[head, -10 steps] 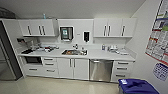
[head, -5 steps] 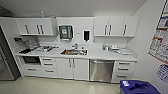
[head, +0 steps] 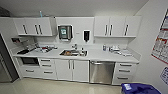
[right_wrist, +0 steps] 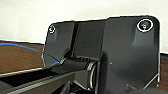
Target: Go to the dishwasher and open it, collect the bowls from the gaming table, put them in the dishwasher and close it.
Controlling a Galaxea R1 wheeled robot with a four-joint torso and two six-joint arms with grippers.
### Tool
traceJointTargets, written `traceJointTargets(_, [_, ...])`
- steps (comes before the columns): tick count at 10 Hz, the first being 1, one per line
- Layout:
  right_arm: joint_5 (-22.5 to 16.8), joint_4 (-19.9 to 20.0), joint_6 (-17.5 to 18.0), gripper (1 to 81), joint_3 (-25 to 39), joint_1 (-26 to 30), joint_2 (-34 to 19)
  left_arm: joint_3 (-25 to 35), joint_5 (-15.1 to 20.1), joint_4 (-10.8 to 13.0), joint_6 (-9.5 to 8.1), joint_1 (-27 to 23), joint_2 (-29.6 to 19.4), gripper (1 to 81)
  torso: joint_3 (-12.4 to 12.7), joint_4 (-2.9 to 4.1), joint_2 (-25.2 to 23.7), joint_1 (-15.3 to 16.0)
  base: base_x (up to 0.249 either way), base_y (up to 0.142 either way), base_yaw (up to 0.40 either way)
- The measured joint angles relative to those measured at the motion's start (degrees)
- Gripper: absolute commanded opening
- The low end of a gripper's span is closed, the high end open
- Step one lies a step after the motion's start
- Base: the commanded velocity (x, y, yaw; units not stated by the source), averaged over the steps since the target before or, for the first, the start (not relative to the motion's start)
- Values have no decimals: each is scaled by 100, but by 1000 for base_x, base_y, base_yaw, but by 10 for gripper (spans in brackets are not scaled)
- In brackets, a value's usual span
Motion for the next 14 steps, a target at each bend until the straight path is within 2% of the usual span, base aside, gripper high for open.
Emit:
traceJointTargets(9, [-48,-46,0,811,-60,-2,129,2,2,0,0,30,13,811,0,0,0,2,147,0,0])
traceJointTargets(14, [-63,-49,0,811,-156,-16,162,-11,7,0,0,52,41,811,0,0,-2,-3,102,0,0])
